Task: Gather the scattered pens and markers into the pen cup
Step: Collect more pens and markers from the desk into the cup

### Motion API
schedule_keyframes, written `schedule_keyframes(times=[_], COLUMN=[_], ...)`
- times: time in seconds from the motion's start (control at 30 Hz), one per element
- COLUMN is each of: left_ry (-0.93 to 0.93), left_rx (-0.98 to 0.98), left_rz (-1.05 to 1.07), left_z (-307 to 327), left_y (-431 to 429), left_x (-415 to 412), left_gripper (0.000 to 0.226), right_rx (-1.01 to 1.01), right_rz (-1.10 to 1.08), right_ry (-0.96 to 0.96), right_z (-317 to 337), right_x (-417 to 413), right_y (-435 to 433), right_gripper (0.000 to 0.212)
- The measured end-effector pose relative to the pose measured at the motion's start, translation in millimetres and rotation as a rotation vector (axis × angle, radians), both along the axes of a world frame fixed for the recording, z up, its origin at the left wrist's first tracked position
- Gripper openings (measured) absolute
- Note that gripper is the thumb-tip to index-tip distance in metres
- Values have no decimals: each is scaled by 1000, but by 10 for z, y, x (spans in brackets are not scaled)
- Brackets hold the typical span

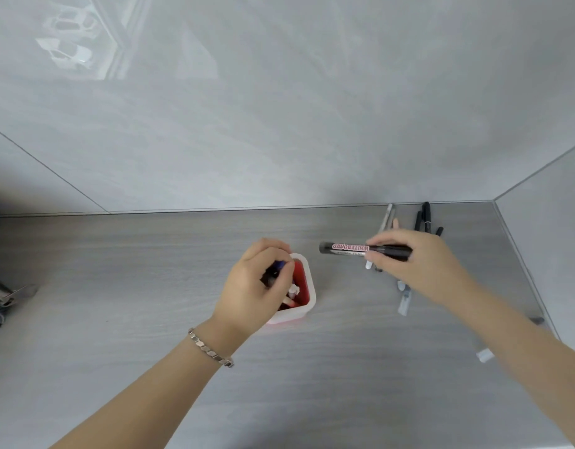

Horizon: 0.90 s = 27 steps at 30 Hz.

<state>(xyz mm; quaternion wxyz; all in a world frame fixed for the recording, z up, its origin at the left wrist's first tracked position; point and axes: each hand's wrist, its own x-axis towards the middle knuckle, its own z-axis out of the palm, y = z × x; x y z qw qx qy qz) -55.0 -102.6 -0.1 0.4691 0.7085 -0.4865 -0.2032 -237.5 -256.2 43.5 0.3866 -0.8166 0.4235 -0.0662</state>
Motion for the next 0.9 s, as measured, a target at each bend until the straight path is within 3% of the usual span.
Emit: schedule_keyframes(times=[0.13,0.3,0.47,0.53,0.67,0.73,0.8,0.83,0.9], left_ry=[22,27,156,212,212,148,71,41,16], left_rx=[-7,25,69,80,208,283,324,327,328], left_rz=[8,-11,-65,-66,-122,-150,-144,-131,-103], left_z=[-10,-17,53,73,25,-13,-24,-25,-22], left_y=[27,27,79,141,321,361,348,333,308], left_x=[-21,-7,4,0,18,27,29,26,17], left_gripper=[22,23,28,38,76,94,104,105,99], right_rx=[110,-200,-459,-392,-37,47,24,-66,-257], right_rz=[83,192,217,242,331,209,-48,-122,-12], right_ry=[64,246,134,70,-6,-168,-290,-236,132], right_z=[373,339,27,-124,-294,-266,-349,-453,-624], right_x=[-10,427,807,841,676,614,518,442,276], right_y=[295,584,677,764,831,729,461,254,-158], right_gripper=[3,23,37,58,97,89,55,38,42])
